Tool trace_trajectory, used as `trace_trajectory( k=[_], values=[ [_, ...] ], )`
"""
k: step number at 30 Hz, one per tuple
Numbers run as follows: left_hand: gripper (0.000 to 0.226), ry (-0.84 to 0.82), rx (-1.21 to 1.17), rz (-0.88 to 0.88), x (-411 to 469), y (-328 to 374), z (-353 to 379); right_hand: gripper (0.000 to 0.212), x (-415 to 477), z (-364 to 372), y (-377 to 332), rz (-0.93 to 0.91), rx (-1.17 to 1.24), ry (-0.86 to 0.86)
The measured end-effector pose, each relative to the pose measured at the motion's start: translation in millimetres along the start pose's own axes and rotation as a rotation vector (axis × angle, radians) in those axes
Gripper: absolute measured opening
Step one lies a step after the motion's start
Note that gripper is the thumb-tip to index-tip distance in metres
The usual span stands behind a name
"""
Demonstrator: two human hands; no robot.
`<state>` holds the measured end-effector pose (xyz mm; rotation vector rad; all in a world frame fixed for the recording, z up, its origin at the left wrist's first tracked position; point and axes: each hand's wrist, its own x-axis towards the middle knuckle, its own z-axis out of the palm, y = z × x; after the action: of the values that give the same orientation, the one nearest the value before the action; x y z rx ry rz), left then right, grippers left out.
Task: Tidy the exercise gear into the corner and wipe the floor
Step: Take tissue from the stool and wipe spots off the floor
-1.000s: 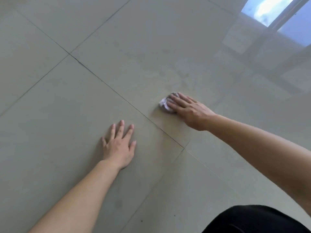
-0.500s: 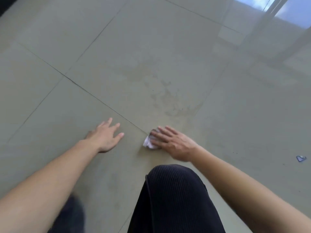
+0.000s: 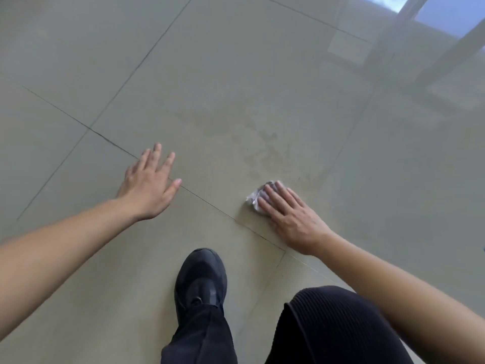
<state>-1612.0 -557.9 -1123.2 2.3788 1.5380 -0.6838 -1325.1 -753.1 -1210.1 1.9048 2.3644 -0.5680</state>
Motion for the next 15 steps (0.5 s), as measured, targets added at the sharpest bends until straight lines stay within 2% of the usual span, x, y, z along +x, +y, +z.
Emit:
trace_trajectory(
  k=[3,5,7,10,11,12,13,15],
  values=[
    [0.071,-0.032,-0.101,-0.068,13.7,11.1,45.1,0.056,5.5,-0.1,7.4,-0.308,-0.106,-0.075],
    [0.073,-0.024,-0.159,-0.097,18.5,17.0,69.1,0.056,24.3,-14.1,42.2,-0.322,-0.195,-0.062],
    [0.074,0.020,-0.183,-0.102,18.9,18.5,83.1,0.055,49.4,-29.8,81.6,-0.061,-0.192,0.031],
    [0.073,0.047,-0.210,-0.107,18.5,19.0,89.3,0.063,89.7,-46.0,114.5,0.560,0.001,0.126],
    [0.071,0.054,-0.227,-0.115,18.7,19.1,90.1,0.065,102.4,-46.6,108.0,0.669,0.054,0.144],
    [0.067,0.068,-0.247,-0.120,19.2,19.0,90.8,0.065,112.6,-43.5,94.0,0.661,0.067,0.158],
    [0.063,0.094,-0.264,-0.119,19.4,18.2,91.4,0.062,117.5,-38.0,74.4,0.553,0.037,0.174],
    [0.059,0.167,-0.284,-0.112,18.2,13.8,92.8,0.053,109.3,-20.6,22.9,0.146,-0.032,0.176]
  ],
)
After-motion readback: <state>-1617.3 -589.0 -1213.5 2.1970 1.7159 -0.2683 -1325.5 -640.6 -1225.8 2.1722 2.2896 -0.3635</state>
